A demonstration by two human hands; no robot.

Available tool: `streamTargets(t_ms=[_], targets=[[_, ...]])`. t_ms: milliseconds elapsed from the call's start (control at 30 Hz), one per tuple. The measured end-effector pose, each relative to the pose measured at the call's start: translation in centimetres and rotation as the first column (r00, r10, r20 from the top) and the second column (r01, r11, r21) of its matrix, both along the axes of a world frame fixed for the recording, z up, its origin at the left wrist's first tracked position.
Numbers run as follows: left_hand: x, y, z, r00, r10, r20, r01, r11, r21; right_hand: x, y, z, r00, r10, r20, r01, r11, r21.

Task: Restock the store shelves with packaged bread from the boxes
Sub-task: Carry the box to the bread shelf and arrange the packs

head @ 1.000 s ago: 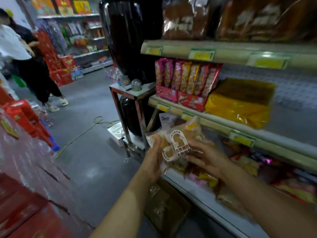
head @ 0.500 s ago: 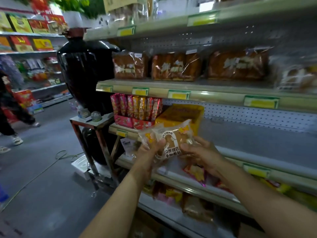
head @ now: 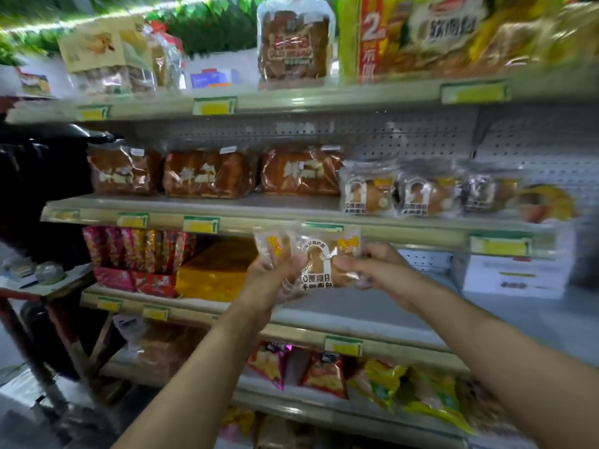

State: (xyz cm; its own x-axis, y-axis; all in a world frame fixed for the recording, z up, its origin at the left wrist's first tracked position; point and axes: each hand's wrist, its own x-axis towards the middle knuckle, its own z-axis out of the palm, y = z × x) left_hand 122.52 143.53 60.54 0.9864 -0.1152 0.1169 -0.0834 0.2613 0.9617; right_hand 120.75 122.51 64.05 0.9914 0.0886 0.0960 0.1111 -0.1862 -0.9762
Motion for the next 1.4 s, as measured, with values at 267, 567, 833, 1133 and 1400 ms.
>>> streamTargets(t_ms=[267, 567, 833, 1133, 1400], targets=[[0.5, -11.5, 5.0, 0.987, -0.132, 0.093, 0.142, 0.983, -0.117, -0.9, -13.2, 5.6, 0.986, -0.092, 0.140, 0.089, 0.996, 0.026], [2.1, -19.1, 7.4, 0.977, -0.208, 0.041, 0.212, 0.970, -0.122, 0.8, -25.2, 7.5, 0.875, -0.439, 0.203, 0.427, 0.899, 0.100], [3.5, -22.1, 8.8, 0.975, -0.219, 0.024, 0.220, 0.974, -0.049, 3.9, -28.3, 6.0, 0.855, -0.511, 0.082, 0.515, 0.857, -0.024], [3.9, -22.8, 8.6, 0.981, -0.192, 0.023, 0.191, 0.981, 0.011, 6.7, -29.5, 5.2, 0.825, -0.558, 0.085, 0.563, 0.826, -0.040], [4.5, -23.5, 8.3, 0.968, -0.247, 0.031, 0.245, 0.968, 0.061, 6.6, -29.8, 5.2, 0.825, -0.555, 0.106, 0.563, 0.821, -0.091]])
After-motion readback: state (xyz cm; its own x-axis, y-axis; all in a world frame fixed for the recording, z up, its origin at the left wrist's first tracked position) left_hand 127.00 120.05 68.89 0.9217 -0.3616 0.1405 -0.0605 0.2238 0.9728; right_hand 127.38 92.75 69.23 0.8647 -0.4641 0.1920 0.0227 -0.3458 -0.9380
